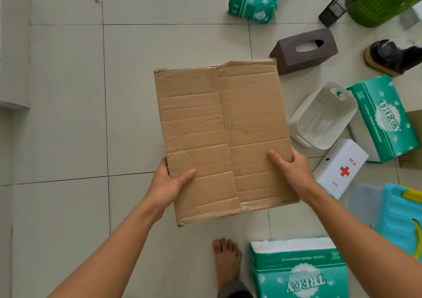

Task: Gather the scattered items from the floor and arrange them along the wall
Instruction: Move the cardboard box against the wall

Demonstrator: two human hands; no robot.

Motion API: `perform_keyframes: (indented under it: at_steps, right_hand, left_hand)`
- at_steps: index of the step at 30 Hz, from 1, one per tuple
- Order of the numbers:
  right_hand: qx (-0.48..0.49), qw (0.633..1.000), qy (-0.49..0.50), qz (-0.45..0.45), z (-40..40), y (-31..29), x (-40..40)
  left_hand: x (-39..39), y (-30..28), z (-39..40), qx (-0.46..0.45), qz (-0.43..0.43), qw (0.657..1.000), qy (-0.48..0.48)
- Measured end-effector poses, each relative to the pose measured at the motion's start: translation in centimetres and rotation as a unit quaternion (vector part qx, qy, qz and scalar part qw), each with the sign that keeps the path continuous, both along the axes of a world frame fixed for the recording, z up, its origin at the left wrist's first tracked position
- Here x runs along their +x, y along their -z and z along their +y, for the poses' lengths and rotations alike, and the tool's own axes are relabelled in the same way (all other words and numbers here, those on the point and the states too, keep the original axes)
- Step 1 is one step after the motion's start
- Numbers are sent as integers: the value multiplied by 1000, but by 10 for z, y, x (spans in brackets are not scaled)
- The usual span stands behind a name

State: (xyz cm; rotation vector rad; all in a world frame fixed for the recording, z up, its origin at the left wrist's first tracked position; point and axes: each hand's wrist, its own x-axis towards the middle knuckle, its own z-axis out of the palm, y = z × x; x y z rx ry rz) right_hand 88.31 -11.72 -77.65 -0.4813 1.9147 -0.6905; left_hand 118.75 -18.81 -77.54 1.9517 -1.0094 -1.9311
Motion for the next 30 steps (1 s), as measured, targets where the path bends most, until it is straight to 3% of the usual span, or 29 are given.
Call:
perform_keyframes:
  at_steps: [7,22,30]
  right_hand:
    - [6,1000,8,-3,-3,-6,59]
    - [-27,996,-81,-11,-66,18,364]
    - [-25,995,-94,33,-90,26,457]
  left_hand:
    - [47,-5,-1,-49,-59,996,-48]
    - [351,-9,-18,-55,-184,974,-121]
    - [424,1,-32,-130,-271,937,-177]
